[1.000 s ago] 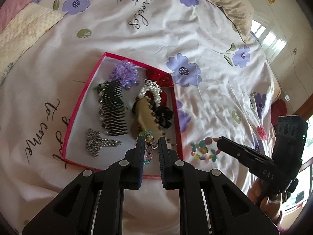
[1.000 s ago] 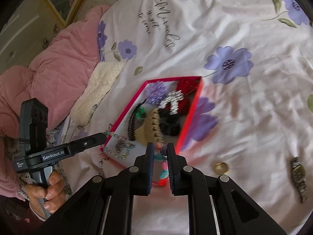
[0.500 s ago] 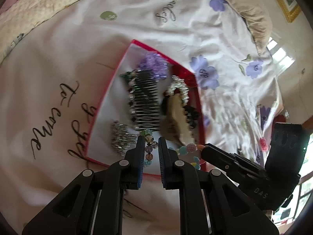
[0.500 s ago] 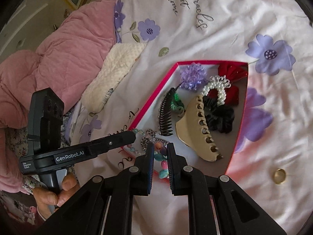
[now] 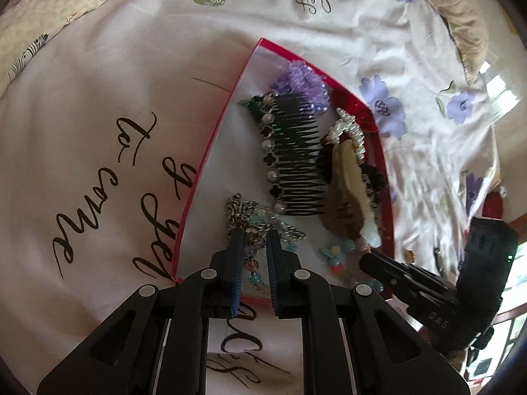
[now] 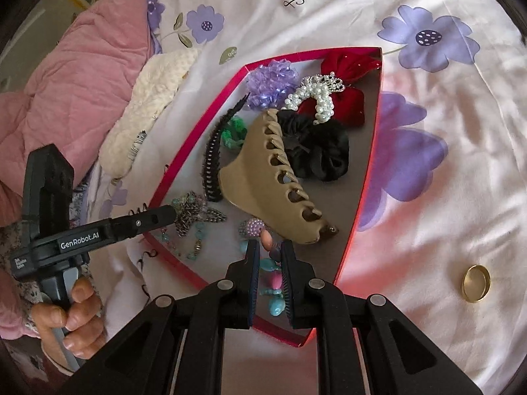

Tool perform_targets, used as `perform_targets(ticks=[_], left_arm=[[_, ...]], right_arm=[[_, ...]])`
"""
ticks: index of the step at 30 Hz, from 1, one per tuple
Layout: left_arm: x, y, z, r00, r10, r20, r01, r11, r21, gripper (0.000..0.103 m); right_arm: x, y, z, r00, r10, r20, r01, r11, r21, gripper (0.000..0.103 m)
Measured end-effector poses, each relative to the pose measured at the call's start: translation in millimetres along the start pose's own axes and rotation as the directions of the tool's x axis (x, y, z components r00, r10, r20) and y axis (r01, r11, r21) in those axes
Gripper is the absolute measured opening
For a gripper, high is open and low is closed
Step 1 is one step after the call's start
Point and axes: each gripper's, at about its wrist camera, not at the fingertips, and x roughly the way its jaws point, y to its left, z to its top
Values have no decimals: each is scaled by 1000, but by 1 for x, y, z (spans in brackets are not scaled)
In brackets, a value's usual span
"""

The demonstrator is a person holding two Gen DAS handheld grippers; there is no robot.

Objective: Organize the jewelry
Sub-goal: 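Carry both bracelets into the box and open both tools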

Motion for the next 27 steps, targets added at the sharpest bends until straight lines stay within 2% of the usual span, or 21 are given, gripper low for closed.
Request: perform_targets(ticks=[5,19,25,27], left_arm=[[6,-1,1,999,26,-24,-26,1000,-3,12],[6,-2,0,999,35,-22,-35,999,7,12],[7,-1,1,999,43,-24,-43,999,1,19],[5,-1,1,999,40,-18,-40,999,1,24]], right_arm=[[5,1,0,1000,2,-14,-2,1000,-1,13],[5,3,0,1000,3,-18,-3,1000,-4,17],[6,3,0,1000,12,-20,-12,1000,4,19],[4,2,0,999,28,-21,-27,999,19,24]])
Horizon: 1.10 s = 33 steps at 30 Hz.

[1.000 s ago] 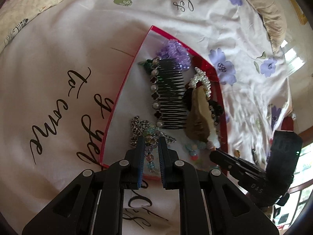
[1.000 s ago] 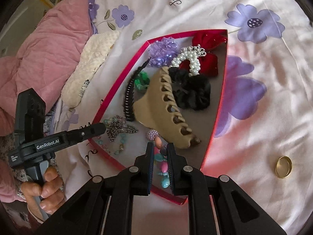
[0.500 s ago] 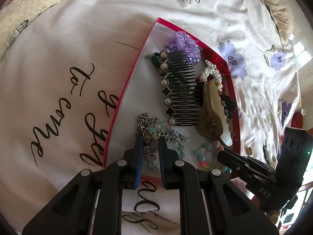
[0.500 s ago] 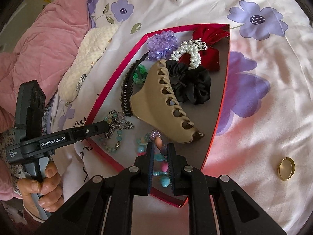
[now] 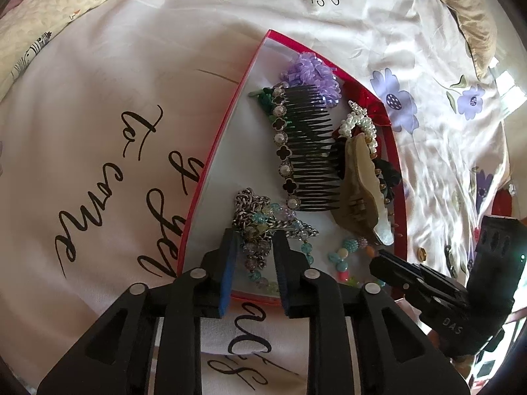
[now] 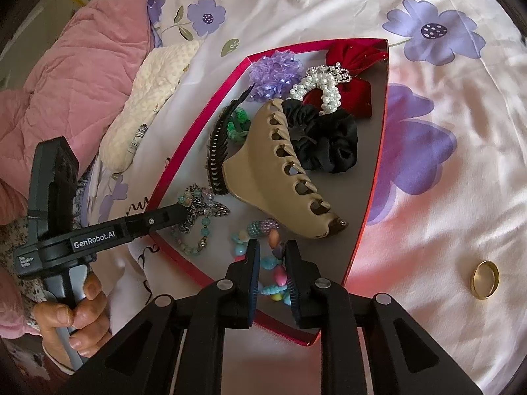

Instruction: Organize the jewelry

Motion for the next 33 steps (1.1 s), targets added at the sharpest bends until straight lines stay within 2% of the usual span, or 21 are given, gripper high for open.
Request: perform_targets(ticks=[4,5,6,11,14,17,23,27,33], left_arm=[[-5,-3,-1,1000,6,15,-7,1000,15,35],[-7,-5,-2,1000,12,22,-12,1000,21,41],[-9,-6,-2,999,12,30,-13,1000,27,49],[-20,-14,-9,998,13,69,-16,999,47,67],[-28,-19,-14,995,15,96,-21,998,61,81],[-33,-20,-20,994,26,107,-31,998,52,91],[-42,-15,-35,995,13,101,-15,1000,13,91],[-54,-15,-42,992,34,119,-35,999,5,92],[-66,-20,-49,987,84,135,-87,996,17,94]], right_arm=[[-10,-3,-2,999,39,21,-39,999,31,40],[-14,-4,-2,998,48,30,-49,998,39,44],[-17,-4,-2,998,54,41,-56,997,45,46],[-39,-9,-6,990,76,114,-86,993,81,58],[-49,-13,-8,983,98,154,-115,988,104,59],[-59,-19,-13,974,113,198,-140,981,131,67],[-71,-32,-25,953,156,261,-209,960,189,75],[-70,-36,-29,951,174,257,-229,951,206,77],[-74,-30,-34,951,165,260,-217,959,183,79]])
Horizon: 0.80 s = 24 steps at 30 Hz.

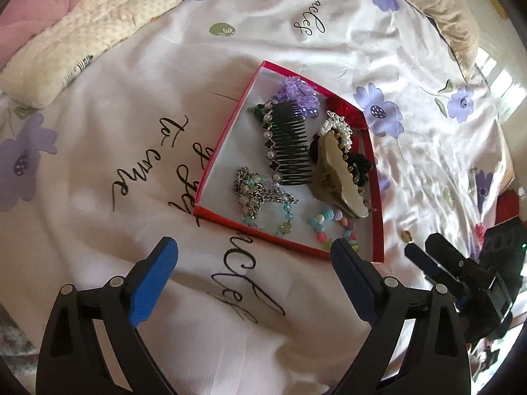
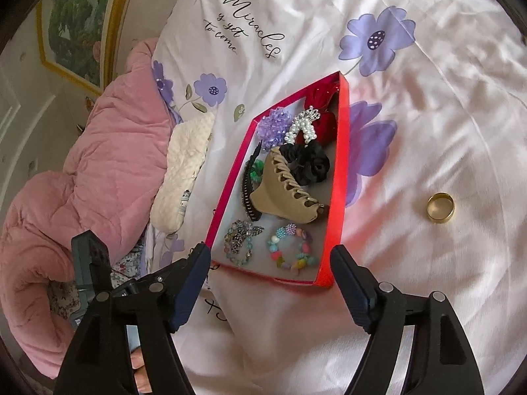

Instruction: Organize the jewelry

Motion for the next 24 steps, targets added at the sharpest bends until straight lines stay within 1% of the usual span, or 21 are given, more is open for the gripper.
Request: perform_targets(ticks=[2,6,9,11,13,15,16,18,19,21,22,24], left_arm=[[-4,-3,-3,999,32,8,-32,999,20,94],[-11,-7,-6,998,64,22,-65,997,46,95],[-17,-7,-8,997,73,21,-74,996,57,95],[-24,-7,-7,997,76,31,-78,995,67,95],[-35,-10,-3,995,84,54,-88,992,93,95],[-44,-15,1,993,94,74,-102,987,125,99],[-49,-18,3,992,97,86,-109,984,141,99],[-60,-25,10,985,115,127,-136,975,173,103],[-63,-28,14,982,125,142,-151,971,185,103],[-65,-33,23,974,157,165,-189,960,204,103],[-65,-35,28,968,178,177,-213,956,202,103],[-62,-36,33,962,203,182,-237,953,189,103]], right_arm=[[-2,5,-1,1000,-13,5,13,1000,-26,80],[-8,16,-3,998,-62,10,63,993,-103,81],[-13,27,0,994,-111,10,111,978,-177,83],[-15,35,3,991,-131,-5,126,964,-233,85],[-19,46,8,987,-157,-23,143,943,-301,87],[-22,61,14,979,-201,-39,171,906,-386,93],[-24,70,18,975,-220,-44,179,882,-436,93],[-26,84,25,969,-241,-50,185,845,-502,97],[-27,91,29,967,-250,-57,183,826,-533,98],[-28,103,38,963,-265,-48,190,794,-578,100],[-28,107,42,962,-270,-41,194,783,-591,101],[-26,112,50,960,-280,-28,207,770,-604,103]])
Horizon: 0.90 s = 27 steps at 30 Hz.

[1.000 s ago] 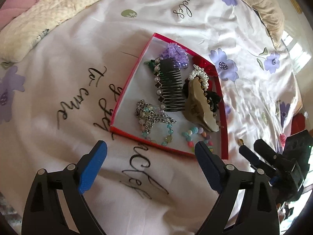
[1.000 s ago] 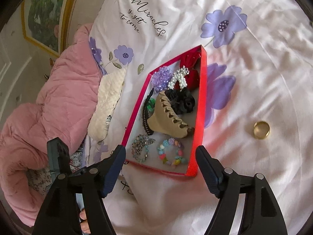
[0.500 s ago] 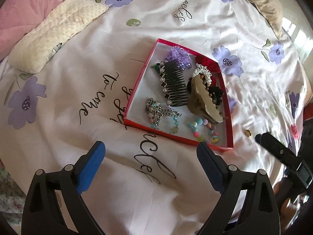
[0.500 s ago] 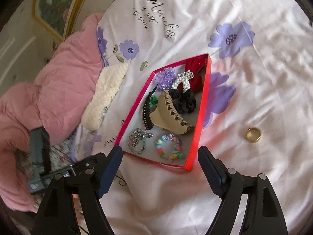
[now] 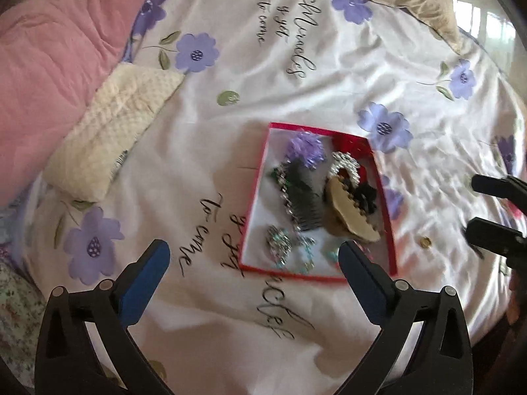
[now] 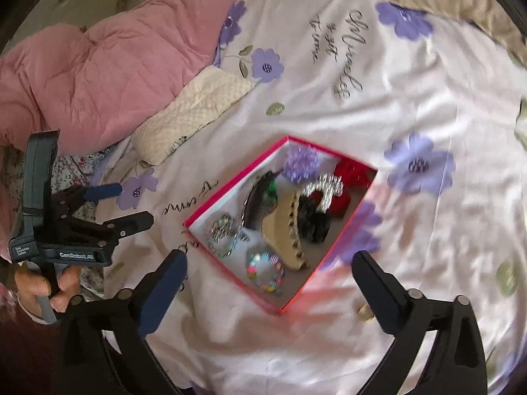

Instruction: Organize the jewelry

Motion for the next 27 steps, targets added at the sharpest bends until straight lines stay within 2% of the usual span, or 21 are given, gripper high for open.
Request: perform_targets(ticks=[2,5,12,27], left_arm=[[5,-1,2,1000,16,-1,-16,1000,-24,103],[12,-3,-2,999,39,-6,-39,998,-49,103],[25,-9,-12,997,63,-44,-66,996,-54,103],[26,-19,-16,997,65,-38,-67,997,-48,103]], right_arm=[[3,-1,2,1000,-20,12,20,1000,2,103],[14,-4,-1,1000,2,18,-3,999,32,103],[48,0,-20,998,23,-56,-22,999,29,103],[57,-16,-28,997,24,-71,-18,996,89,103]])
